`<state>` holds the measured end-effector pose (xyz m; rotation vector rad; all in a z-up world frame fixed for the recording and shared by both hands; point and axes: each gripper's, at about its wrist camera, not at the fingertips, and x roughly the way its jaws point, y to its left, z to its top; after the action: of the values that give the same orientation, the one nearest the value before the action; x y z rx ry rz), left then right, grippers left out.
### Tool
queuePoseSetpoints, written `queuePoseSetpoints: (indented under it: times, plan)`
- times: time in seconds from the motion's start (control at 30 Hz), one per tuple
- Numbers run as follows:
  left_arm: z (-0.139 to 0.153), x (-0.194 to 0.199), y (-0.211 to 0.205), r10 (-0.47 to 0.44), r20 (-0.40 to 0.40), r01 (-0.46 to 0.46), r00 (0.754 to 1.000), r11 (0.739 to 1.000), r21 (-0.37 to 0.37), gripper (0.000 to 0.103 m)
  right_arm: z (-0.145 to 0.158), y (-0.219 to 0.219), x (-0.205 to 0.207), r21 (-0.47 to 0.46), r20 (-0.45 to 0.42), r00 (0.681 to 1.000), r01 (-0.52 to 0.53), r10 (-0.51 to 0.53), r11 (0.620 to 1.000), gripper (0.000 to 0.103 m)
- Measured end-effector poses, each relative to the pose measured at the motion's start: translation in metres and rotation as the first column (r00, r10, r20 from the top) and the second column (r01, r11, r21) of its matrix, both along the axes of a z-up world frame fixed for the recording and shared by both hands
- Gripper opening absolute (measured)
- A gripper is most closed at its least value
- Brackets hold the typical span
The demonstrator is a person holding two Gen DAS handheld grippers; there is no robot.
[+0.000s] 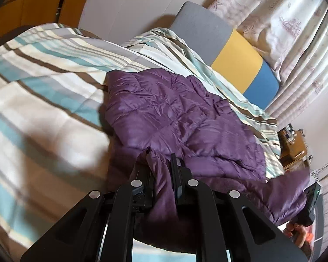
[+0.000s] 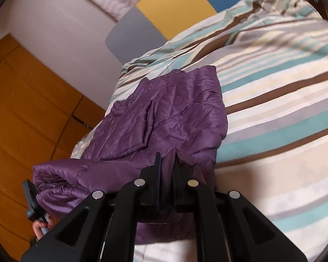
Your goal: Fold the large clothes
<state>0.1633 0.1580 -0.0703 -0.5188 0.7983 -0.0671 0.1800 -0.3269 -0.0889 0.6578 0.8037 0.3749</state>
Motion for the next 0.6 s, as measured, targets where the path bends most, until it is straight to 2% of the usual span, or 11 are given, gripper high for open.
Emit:
queuePoseSetpoints:
  times: [0.13,0.23,0.27,0.3,0.33,0.37,0.4,0.47,0.6]
  plan:
    - [-0.009,0.015,0.001,0.013,-0.012,-0.013,1.0,1.0,-0.013,0.011,-0.015,0.001,0.014,0.013,0.002,0.999,0.039,-0.039,0.999,0.007]
    - [-0.012,0.016,0.01,0.027,0.008,-0.027,1.0,0.997,-0.07,0.023,-0.019,0.001,0.017,0.024,0.018,0.998,0.052,-0.052,0.998,0.019]
    - [-0.011,0.015,0.013,0.035,0.017,-0.033,0.999,0.996,-0.086,0.033,-0.019,0.0,0.017,0.036,0.033,0.998,0.058,-0.06,0.998,0.033]
    - [-0.01,0.012,0.018,0.054,0.038,-0.049,0.998,0.992,-0.114,0.049,-0.018,-0.001,0.015,0.044,0.052,0.996,0.069,-0.071,0.997,0.058]
    - [-0.009,0.009,0.022,0.069,0.056,-0.061,0.996,0.989,-0.132,0.06,-0.017,-0.003,0.012,0.045,0.07,0.993,0.089,-0.092,0.995,0.072]
    - [-0.006,0.003,0.027,0.107,0.088,-0.094,0.99,0.985,-0.143,0.085,-0.014,-0.009,0.007,0.046,0.099,0.987,0.126,-0.131,0.991,0.081]
    - [-0.003,-0.005,0.033,0.165,0.122,-0.148,0.979,0.98,-0.131,0.096,-0.013,-0.012,0.003,0.057,0.129,0.98,0.146,-0.152,0.988,0.081]
    - [-0.003,-0.015,0.039,0.193,0.162,-0.174,0.968,0.977,-0.126,0.096,-0.013,-0.018,-0.001,0.059,0.141,0.979,0.139,-0.146,0.989,0.082]
    - [-0.017,-0.027,0.032,0.132,0.154,-0.119,0.979,0.989,-0.09,0.096,-0.02,-0.014,-0.013,-0.03,0.108,0.991,0.078,-0.074,0.997,0.086]
